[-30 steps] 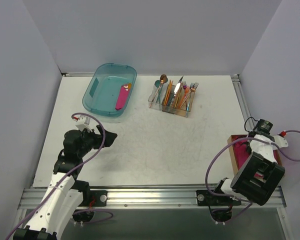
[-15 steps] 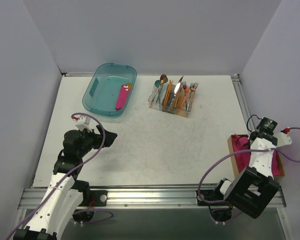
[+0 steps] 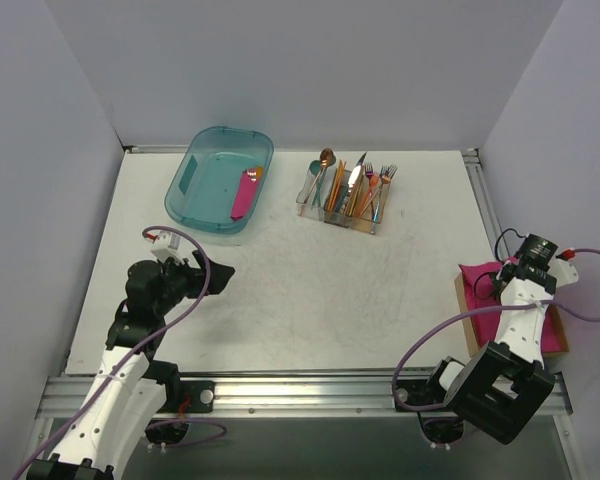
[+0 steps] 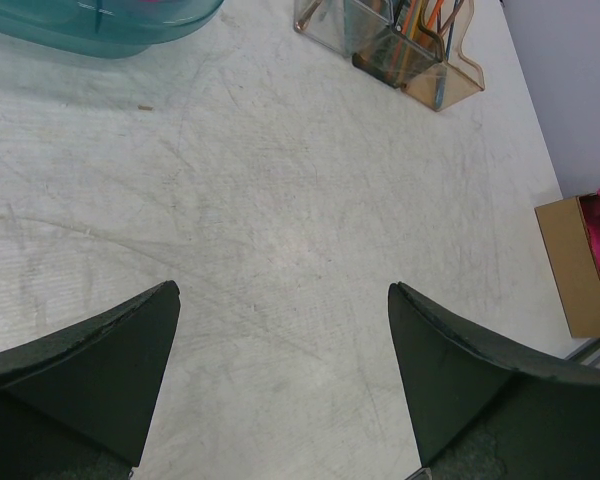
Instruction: Place the utensils on the paper napkin and roll it up
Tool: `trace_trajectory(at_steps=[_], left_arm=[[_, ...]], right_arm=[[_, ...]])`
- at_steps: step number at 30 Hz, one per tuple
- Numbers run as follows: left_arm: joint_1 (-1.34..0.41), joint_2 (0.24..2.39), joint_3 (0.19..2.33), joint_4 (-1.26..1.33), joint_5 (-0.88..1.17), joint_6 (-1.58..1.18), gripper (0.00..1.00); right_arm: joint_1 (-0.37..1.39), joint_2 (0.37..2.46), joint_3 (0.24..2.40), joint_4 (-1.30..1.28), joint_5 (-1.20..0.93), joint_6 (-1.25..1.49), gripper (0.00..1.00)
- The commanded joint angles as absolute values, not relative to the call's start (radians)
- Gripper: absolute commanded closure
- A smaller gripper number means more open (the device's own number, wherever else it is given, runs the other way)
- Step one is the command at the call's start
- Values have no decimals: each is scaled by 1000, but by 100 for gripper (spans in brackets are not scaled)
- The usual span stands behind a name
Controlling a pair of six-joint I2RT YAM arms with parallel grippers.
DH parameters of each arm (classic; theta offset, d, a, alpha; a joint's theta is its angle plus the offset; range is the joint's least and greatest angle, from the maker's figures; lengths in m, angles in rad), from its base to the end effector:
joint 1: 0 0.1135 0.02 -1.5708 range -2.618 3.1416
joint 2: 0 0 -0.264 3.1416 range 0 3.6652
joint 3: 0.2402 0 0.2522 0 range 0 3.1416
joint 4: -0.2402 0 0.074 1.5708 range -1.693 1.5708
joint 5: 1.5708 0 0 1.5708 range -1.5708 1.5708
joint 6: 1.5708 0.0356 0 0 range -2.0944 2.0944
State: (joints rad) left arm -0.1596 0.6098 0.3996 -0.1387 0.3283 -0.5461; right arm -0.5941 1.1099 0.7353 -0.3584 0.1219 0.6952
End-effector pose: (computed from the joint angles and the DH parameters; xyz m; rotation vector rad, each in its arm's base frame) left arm 0.1531 -0.0363 0.2354 -0.1538 1.9745 -0.7819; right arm 0.1913 -0.1344 0.2430 1.4308 1.7992 -0.0884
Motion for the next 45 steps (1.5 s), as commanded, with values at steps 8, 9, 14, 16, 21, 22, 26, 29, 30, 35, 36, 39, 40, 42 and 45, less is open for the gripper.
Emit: trace_trajectory(at_steps=[8,9,14,16,21,22,26,29,30,35,36,39,40,42,45], left_arm=[[-153,615,390,-81,357,-552,6],[-153,615,390,-80,359,-552,6],[-153,614,390,-77,364,-554,6],[-155,614,388,-77,367,-554,6],[-155,612,388,-77,365,-554,6],[-153,614,388,-77,365,-554,6],[-155,617,385,-72,368,-555,6],[-153,618,387,-69,370,-555,6],[-153,618,387,-66,370,-557,6],[-155,618,387,-67,367,-557,6],[-153,620,387,-69,367,-555,6],[-153,617,387,-71,367,-555,6],[-153,615,387,-69,367,-555,6],[-153,615,387,-71,368,-557,6],[-155,614,388,-71,370,-557,6]], right_arm=[[-554,1123,727,-311,-54,591,70],[-542,1126,720,-305,-76,588,68],[-473,1126,724,-287,-69,594,58],[-436,1123,726,-284,-58,606,58],[-374,1123,721,-273,-43,640,58],[-367,1123,715,-270,-41,640,58],[-351,1115,710,-268,-52,626,39],[-325,1092,716,-290,-35,611,25],[-318,1088,722,-316,-3,607,24],[-270,1048,736,-348,38,617,23],[-238,1043,751,-377,88,629,23],[-195,1023,773,-409,143,647,23],[-172,1022,790,-420,164,653,23],[-147,1026,807,-449,184,667,23],[-81,1037,837,-477,233,684,22]])
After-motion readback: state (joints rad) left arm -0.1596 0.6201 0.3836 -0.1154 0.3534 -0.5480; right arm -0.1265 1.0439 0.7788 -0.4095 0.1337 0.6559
